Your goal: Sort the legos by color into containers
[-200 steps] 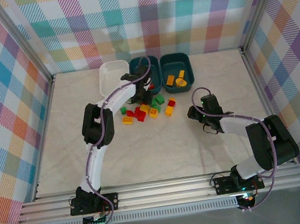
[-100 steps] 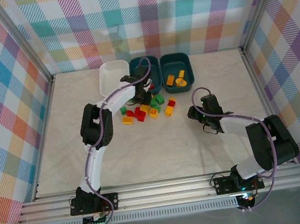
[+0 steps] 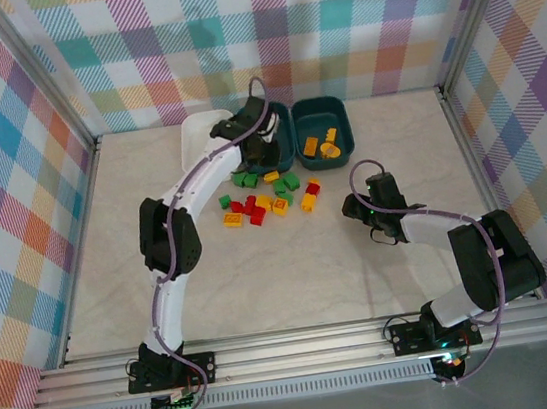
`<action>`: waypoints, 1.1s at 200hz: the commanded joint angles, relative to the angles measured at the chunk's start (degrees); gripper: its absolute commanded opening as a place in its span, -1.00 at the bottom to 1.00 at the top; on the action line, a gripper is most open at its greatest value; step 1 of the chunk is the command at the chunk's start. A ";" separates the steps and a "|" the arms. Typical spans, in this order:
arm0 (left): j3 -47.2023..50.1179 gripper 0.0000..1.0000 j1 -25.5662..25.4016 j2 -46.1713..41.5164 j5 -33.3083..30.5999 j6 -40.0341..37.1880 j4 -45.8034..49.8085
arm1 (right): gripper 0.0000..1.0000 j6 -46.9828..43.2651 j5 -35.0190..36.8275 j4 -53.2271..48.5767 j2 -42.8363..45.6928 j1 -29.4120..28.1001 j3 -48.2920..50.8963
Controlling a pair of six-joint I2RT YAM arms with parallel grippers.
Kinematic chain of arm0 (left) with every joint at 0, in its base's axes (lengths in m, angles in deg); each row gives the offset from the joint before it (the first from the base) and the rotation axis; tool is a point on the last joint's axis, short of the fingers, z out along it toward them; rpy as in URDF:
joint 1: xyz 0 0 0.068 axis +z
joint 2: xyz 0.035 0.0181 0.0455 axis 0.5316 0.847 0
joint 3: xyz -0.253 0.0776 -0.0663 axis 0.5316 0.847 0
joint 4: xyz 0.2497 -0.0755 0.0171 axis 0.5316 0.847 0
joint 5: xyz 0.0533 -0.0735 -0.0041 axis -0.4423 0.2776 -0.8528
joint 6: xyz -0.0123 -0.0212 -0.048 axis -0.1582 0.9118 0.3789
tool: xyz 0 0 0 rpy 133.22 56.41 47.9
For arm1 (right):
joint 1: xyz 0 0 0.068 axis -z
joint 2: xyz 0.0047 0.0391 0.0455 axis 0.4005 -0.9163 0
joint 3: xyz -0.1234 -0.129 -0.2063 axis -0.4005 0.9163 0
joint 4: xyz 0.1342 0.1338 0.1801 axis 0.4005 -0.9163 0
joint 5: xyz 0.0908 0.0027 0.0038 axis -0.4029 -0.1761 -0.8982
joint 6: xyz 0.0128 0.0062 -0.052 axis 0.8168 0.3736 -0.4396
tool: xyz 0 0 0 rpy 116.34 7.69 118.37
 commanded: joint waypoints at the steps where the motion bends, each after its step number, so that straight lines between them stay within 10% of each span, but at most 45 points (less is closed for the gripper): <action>1: -6.11 -0.60 2.00 5.93 -1.63 3.86 -1.32 | 0.50 0.26 0.80 -2.28 0.03 0.28 -1.86; 94: -21.07 -0.49 4.38 18.26 -2.41 8.05 -4.48 | 0.50 -0.81 1.11 -8.75 0.84 0.31 -6.05; 125: -25.05 0.17 4.75 18.50 -0.97 6.87 -1.98 | 0.50 -1.13 0.87 -10.85 3.33 0.32 -6.56; 153: -23.99 0.32 4.75 15.25 -0.29 7.66 -0.89 | 0.50 -1.45 0.84 -12.83 6.61 0.21 -7.14; 220: 16.13 0.40 5.30 -12.02 -5.63 15.92 -13.79 | 0.51 -1.60 -0.23 -16.32 4.38 -6.26 -13.17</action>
